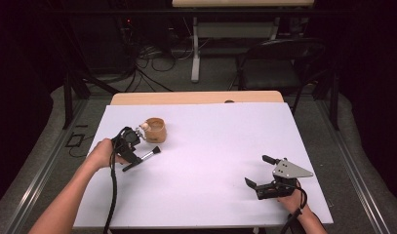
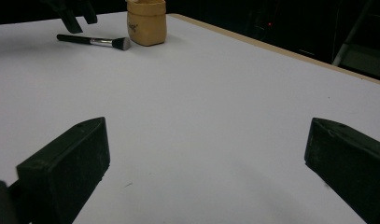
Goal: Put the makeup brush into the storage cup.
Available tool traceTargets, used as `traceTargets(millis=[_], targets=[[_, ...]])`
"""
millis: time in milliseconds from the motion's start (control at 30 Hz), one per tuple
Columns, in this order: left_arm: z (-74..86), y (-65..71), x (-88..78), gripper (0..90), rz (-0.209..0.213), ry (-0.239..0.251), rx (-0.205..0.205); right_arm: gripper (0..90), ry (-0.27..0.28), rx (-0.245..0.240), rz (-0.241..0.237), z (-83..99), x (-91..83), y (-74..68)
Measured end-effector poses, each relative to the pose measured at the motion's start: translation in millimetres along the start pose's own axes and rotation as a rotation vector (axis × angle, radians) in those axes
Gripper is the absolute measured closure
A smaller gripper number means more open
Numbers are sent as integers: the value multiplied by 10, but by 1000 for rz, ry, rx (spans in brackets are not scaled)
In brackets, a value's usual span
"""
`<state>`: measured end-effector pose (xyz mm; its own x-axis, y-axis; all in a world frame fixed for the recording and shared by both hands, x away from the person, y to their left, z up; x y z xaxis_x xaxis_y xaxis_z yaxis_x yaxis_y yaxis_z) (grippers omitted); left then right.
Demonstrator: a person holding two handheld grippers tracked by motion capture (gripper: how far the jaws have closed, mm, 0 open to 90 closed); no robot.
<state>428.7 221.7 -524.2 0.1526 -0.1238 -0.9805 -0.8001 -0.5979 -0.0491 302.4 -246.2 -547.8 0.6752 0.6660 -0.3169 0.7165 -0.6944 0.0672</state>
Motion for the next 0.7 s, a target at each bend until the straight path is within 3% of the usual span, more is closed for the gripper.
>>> traceTargets(millis=[700], targets=[[-97,1,157,716,60,-121,-11,0,2,-7,1,2,6,-2]])
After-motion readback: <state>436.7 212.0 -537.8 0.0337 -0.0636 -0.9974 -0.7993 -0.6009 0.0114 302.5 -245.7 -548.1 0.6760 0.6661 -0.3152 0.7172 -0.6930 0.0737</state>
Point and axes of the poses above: each handheld gripper's, and its own axes: x roughly forward along the jaws, z roughly out of its underside, y roughly to its right, the point moved 2 cm from there along x, roughly forward along the jaws, and after that the axes turned 1 degree about -x, right-handed, at the moved point
